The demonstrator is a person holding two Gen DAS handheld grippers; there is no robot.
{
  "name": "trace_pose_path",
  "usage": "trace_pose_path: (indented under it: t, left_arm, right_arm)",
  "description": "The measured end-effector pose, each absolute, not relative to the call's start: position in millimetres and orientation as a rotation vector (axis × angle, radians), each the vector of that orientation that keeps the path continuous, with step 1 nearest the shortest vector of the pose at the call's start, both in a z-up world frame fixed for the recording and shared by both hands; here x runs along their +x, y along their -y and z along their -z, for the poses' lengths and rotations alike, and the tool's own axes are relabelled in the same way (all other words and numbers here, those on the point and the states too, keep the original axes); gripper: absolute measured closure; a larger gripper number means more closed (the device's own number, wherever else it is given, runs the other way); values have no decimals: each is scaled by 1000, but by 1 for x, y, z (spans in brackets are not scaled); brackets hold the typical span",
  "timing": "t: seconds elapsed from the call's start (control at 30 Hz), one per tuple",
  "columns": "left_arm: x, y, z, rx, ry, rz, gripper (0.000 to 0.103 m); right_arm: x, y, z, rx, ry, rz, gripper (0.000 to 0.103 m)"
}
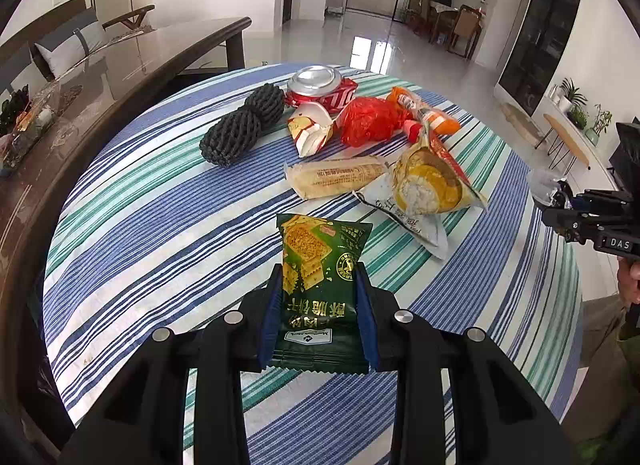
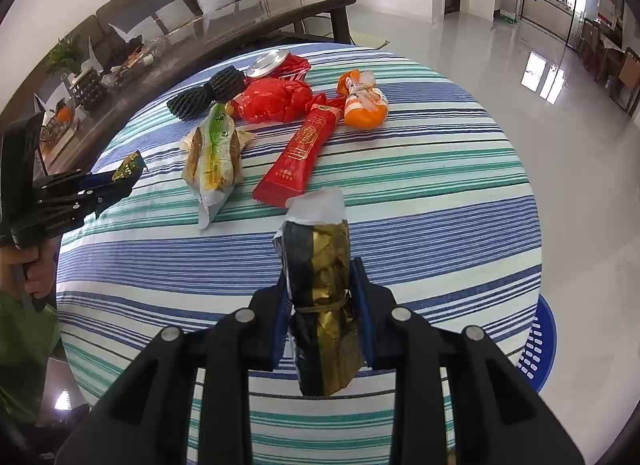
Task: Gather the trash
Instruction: 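Carry the cracker packet and gold package to the wastebasket and open both tools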
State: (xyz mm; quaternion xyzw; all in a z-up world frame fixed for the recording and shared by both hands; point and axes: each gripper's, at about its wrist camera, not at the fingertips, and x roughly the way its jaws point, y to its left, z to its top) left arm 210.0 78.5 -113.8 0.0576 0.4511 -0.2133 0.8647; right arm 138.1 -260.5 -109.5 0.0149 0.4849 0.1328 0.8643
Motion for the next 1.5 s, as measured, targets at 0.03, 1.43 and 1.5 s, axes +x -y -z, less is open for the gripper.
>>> trace_pose_path:
  t: [0.03,1.43,1.5]
  left_arm:
    - [207,-79,109,110,-935,449,70]
    - [149,300,108,221,-994,963,69]
    - [152,319,118,231,-1016,960,69]
  right_arm:
    - [137,262,108,38,-1012,-281,76]
    - [88,553,141,416,-965,75,76]
    - [91,564,150,445,-976,90,76]
